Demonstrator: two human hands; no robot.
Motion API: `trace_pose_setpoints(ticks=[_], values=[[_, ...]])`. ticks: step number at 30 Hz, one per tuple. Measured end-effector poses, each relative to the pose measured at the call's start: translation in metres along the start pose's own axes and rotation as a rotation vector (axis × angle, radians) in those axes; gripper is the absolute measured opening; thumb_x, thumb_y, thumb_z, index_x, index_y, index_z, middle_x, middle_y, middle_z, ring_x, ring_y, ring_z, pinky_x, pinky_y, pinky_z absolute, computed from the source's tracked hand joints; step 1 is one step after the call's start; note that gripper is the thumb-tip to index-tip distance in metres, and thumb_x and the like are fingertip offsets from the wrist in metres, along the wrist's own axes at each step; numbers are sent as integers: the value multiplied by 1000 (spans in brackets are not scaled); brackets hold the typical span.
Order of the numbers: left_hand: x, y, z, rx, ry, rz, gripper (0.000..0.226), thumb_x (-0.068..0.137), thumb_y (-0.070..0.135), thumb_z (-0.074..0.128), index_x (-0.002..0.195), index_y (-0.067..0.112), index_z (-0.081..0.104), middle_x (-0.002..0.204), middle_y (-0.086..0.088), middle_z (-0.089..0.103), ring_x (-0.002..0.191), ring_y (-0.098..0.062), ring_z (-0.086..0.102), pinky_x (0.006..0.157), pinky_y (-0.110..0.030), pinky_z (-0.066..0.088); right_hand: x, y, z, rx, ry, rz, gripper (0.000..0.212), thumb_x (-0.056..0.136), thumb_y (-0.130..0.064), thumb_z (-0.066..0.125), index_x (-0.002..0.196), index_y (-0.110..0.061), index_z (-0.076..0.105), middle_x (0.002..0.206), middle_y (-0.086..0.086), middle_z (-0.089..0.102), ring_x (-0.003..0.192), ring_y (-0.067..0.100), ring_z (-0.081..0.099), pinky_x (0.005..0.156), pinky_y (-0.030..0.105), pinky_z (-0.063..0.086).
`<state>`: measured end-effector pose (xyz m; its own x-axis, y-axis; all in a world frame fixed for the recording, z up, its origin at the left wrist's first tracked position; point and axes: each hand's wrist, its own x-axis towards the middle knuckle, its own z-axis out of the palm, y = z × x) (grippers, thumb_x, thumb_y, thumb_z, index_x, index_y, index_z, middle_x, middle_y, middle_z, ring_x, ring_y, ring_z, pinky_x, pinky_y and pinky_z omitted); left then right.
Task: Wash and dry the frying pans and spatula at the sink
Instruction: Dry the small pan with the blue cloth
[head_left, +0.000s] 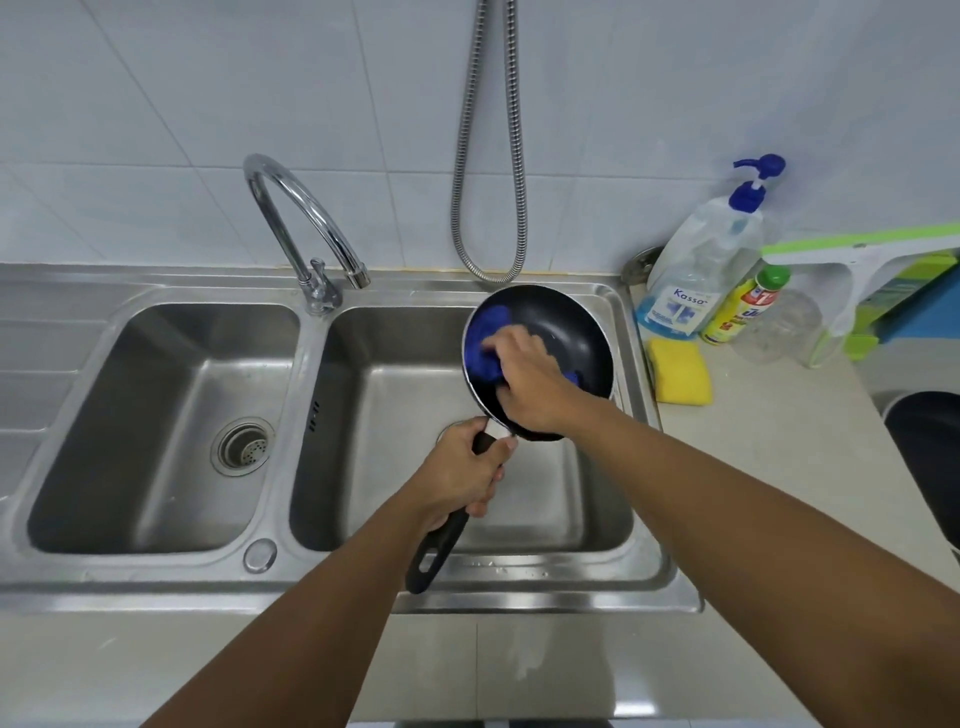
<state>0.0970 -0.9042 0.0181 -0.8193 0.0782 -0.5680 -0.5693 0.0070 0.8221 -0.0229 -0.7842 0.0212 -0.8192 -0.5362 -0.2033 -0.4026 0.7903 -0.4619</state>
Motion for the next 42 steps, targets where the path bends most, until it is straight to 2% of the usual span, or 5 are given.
trace_pose_setpoints(ticks=[6,13,21,31,42], values=[[-4,3,5,158,-14,88,14,104,31,56,106,17,59,74,-10,46,44,-10,34,41,-22,33,36,-16,-22,288,512,726,63,85,-10,74,136,-5,39,143,16,32,124,35,42,101,43,44],[12,16,-25,352,182,149,16,101,28,58,114,19,60,79,-6,58,50,-20,49,38,-23,42,1,6,1,153,193,-168,55,64,15,61,106,-20,68,121,-4,53,103,24,47,82,33,43],[4,12,-24,371,44,111,11,102,25,55,108,20,63,67,-4,52,41,-12,41,40,-24,40,-8,55,-32,-804,33,105,23,92,-24,62,114,-22,71,123,-2,59,119,27,48,95,37,39],[16,35,-20,411,74,137,11,99,29,60,107,20,60,72,-9,56,45,-23,45,38,-26,41,7,6,-20,364,389,-241,57,64,13,55,116,-10,63,115,1,60,104,19,57,91,30,47],[6,30,-36,157,48,91,9,96,9,63,105,8,63,63,-7,48,45,-15,37,41,-25,33,-33,18,15,33,393,-429,41,68,12,68,103,-9,73,115,2,66,98,25,55,79,36,50]])
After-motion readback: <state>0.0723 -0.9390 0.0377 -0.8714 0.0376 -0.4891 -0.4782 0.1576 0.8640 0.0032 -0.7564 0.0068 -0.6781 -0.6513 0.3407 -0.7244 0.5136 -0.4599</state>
